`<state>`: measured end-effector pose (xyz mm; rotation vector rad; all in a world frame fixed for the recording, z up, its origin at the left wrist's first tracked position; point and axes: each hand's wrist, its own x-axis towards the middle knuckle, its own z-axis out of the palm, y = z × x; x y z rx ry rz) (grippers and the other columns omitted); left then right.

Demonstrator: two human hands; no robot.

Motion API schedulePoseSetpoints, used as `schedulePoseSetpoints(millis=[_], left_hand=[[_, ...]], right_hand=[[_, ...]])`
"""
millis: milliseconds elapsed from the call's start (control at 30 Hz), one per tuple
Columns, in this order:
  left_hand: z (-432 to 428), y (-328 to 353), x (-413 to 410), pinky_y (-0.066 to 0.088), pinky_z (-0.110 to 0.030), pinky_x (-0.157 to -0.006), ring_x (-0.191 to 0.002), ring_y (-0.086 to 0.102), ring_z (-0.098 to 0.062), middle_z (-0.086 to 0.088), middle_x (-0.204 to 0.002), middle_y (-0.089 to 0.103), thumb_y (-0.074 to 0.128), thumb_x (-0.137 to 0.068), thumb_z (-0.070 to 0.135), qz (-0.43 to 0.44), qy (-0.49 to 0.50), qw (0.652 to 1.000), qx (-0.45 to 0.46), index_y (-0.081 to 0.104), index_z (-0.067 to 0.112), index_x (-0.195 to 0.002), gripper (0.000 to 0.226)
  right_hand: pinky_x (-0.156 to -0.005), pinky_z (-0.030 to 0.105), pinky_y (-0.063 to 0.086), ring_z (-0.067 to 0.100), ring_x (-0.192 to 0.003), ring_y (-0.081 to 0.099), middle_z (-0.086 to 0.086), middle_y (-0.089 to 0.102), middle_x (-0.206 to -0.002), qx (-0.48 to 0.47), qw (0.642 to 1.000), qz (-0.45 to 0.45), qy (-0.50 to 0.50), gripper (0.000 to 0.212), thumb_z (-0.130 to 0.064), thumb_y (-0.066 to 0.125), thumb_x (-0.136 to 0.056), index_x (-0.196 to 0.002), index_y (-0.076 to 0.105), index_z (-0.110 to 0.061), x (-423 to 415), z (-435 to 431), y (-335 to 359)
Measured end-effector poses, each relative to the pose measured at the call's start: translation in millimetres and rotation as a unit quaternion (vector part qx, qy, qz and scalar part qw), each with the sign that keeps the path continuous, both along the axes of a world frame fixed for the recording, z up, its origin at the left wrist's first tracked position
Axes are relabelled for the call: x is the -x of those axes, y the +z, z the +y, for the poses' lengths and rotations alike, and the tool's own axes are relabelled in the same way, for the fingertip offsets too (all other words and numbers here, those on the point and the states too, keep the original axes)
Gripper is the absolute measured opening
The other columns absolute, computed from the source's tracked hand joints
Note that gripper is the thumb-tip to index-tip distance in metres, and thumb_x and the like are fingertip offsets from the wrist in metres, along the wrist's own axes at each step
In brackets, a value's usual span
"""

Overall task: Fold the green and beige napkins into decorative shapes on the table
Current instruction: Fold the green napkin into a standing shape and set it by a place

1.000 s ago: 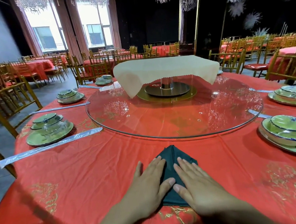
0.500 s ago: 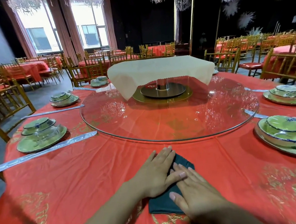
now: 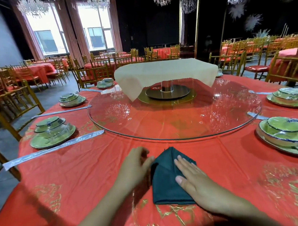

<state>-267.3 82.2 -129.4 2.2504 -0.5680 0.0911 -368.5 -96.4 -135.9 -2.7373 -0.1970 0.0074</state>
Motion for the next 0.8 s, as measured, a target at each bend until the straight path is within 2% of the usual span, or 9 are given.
schedulePoseSetpoints(millis=[100,167,233,300,367,467,533,633,800], left_hand=[[15.2,-5.1,23.2,0.043,-0.032,-0.073,-0.077,0.055,-0.018,0.004,-0.080,0.058,0.067,-0.082,0.036,0.062,-0.002,0.996,-0.066,0.049,0.023,-0.086,0.022],[16.1,-1.7,34.5,0.042,-0.029,-0.072,-0.073,0.051,-0.013,0.008,-0.077,0.054,0.069,-0.080,0.038,0.087,-0.013,0.995,-0.052,0.046,0.025,-0.083,0.027],[12.3,3.1,40.7,0.044,-0.029,-0.076,-0.078,0.052,-0.013,0.006,-0.082,0.055,0.072,-0.077,0.039,0.110,-0.021,0.992,-0.052,0.047,0.023,-0.091,0.033],[6.9,6.6,44.8,0.046,-0.032,-0.081,-0.087,0.057,-0.017,0.002,-0.090,0.057,0.074,-0.075,0.039,0.137,-0.018,0.988,-0.069,0.046,0.018,-0.103,0.045],[2.7,9.1,46.3,0.048,-0.033,-0.079,-0.088,0.059,-0.019,-0.001,-0.093,0.060,0.075,-0.073,0.040,0.149,-0.015,0.985,-0.088,0.046,0.017,-0.097,0.045],[-0.1,13.3,45.8,0.037,-0.020,-0.049,-0.052,0.045,-0.004,0.010,-0.057,0.051,0.076,-0.074,0.033,0.188,-0.049,0.979,-0.062,0.050,0.018,-0.064,0.032],[-1.1,16.4,46.4,0.029,-0.017,-0.041,-0.036,0.033,0.002,0.013,-0.043,0.041,0.076,-0.075,0.031,0.220,-0.068,0.971,-0.057,0.053,0.016,-0.056,0.033],[-2.6,21.0,51.1,0.031,-0.013,-0.041,-0.033,0.037,0.004,0.015,-0.036,0.044,0.073,-0.079,0.018,0.266,-0.081,0.961,0.010,0.054,0.016,-0.057,0.030],[-9.1,32.4,67.3,0.041,-0.017,-0.034,-0.032,0.051,-0.006,0.002,-0.045,0.059,0.056,-0.088,-0.003,0.337,-0.096,0.926,0.142,0.054,0.009,-0.065,0.025]], right_hand=[[-0.101,0.007,-0.015,-0.008,-0.133,-0.016,-0.018,-0.015,-0.146,-0.020,0.997,-0.051,-0.055,0.126,-0.089,-0.024,-0.044,-0.149,0.006,-0.024,13.4,-0.2,3.8],[-0.108,0.022,0.019,0.008,-0.138,0.027,-0.006,0.025,-0.150,0.072,0.988,-0.133,-0.043,0.096,-0.075,0.002,-0.072,-0.138,0.042,-0.019,23.9,5.6,2.1],[-0.078,0.023,0.051,0.016,-0.098,0.066,-0.002,0.064,-0.112,0.115,0.972,-0.196,-0.060,0.047,-0.049,0.039,-0.078,-0.100,0.069,-0.020,30.2,11.8,-2.7],[-0.059,0.020,0.052,0.011,-0.074,0.065,-0.008,0.062,-0.088,0.097,0.960,-0.256,-0.056,0.023,-0.039,0.069,-0.067,-0.085,0.067,-0.025,31.1,15.3,-6.8],[-0.057,0.019,0.047,0.010,-0.070,0.059,-0.008,0.055,-0.083,0.045,0.968,-0.238,-0.059,0.038,-0.032,0.085,-0.058,-0.084,0.057,-0.026,29.1,16.3,-11.6],[-0.066,0.020,0.035,0.011,-0.077,0.050,-0.010,0.047,-0.086,0.000,0.974,-0.221,-0.048,0.031,-0.027,0.077,-0.072,-0.087,0.050,-0.025,28.0,13.5,-13.4],[-0.070,0.021,0.030,0.010,-0.086,0.043,-0.010,0.044,-0.090,-0.024,0.978,-0.202,-0.046,0.016,-0.027,0.065,-0.084,-0.093,0.055,-0.019,26.8,10.9,-11.8],[-0.066,0.018,0.031,0.011,-0.086,0.045,-0.010,0.048,-0.090,-0.015,0.977,-0.206,-0.048,0.016,-0.033,0.056,-0.089,-0.092,0.058,-0.018,27.6,10.5,-10.1],[-0.051,0.014,0.037,0.006,-0.069,0.059,-0.017,0.057,-0.075,0.092,0.965,-0.233,-0.077,0.048,-0.067,0.031,-0.080,-0.084,0.062,-0.030,34.8,17.0,-8.0]])
